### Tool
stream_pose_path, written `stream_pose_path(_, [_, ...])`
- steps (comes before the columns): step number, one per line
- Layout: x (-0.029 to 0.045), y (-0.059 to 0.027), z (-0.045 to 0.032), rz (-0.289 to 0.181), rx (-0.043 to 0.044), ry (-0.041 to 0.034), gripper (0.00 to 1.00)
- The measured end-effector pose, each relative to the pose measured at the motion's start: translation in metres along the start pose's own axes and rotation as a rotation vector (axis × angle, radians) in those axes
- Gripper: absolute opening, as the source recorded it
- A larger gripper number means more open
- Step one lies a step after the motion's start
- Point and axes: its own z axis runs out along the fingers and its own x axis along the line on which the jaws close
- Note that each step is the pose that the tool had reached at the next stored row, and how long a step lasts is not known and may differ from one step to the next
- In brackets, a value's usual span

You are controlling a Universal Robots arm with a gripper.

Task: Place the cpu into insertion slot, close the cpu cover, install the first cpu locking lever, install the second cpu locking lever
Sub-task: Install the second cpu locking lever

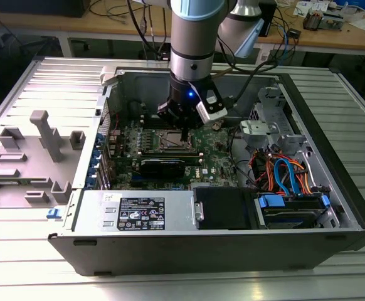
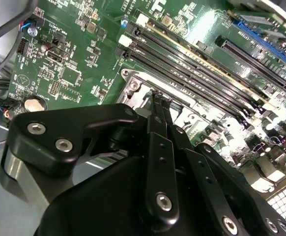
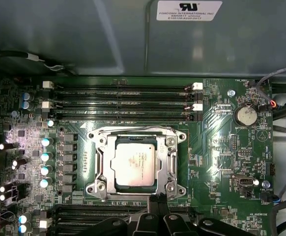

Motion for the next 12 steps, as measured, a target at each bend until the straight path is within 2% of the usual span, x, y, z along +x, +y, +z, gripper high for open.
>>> stream_pose_path(12, [0.0019, -0.0011, 0.0000, 0.000, -0.0027, 0.0000, 0.11])
